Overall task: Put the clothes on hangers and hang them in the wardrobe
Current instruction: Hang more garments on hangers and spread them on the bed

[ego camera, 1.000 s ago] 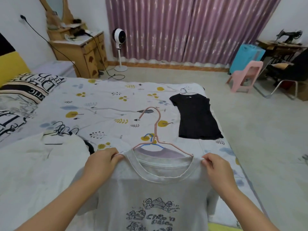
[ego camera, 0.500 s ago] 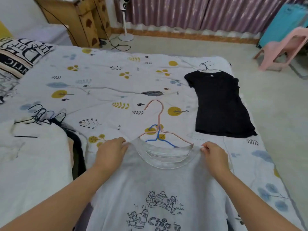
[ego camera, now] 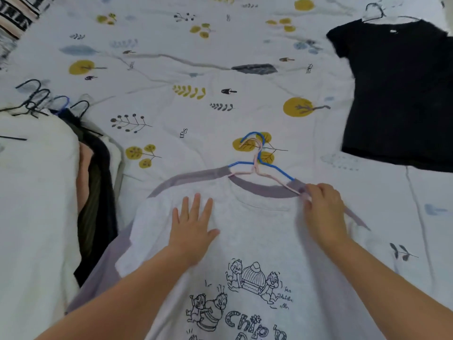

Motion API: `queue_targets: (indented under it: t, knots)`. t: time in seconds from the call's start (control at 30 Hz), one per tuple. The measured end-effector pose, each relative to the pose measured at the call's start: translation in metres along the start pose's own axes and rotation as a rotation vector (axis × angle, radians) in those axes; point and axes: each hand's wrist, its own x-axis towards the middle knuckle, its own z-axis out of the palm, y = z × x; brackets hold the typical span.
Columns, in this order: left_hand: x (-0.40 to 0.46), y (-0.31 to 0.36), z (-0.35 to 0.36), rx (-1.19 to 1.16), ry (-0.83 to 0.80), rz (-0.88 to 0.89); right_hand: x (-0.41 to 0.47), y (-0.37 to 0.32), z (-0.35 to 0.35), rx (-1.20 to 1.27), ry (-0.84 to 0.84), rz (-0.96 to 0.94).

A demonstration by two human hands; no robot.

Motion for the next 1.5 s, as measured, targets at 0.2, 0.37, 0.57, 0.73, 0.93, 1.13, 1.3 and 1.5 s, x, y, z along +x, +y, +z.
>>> queue_targets:
  t: [0.2,0.37,0.57,0.73,0.93,1.13,1.3,1.5]
  knots:
    - [0.006,0.0,0.001,-0.033,-0.039,0.001,-0.037,-0.023,0.014,-0.179,-0.454,-0.071]
    - [0.007,-0.005,-0.028,-0.051,-0.143,0.025,-0.027,-0.039,-0.007,-0.286,-0.538,-0.067]
    - [-0.02,-0.034,-0.081,-0.169,-0.041,0.02,-0.022,-0.075,-0.042,-0.303,-0.605,-0.125]
    - [-0.052,-0.086,-0.116,-0.231,0.068,-0.011,-0.032,-0.131,-0.059,-0.351,-0.739,-0.301]
    - [-0.087,-0.182,-0.133,-0.276,0.222,-0.096,-0.048,-0.223,-0.055,-0.307,-0.669,-0.392]
    - [-0.111,-0.296,-0.123,-0.277,0.275,-0.262,-0.05,-0.343,-0.026,-0.086,-0.575,-0.38]
    - [-0.101,-0.385,-0.085,-0.195,0.184,-0.423,-0.034,-0.441,0.013,0.013,-0.48,-0.383]
    - [-0.06,-0.421,-0.034,-0.322,0.102,-0.399,0.008,-0.52,0.068,-0.001,-0.412,-0.367]
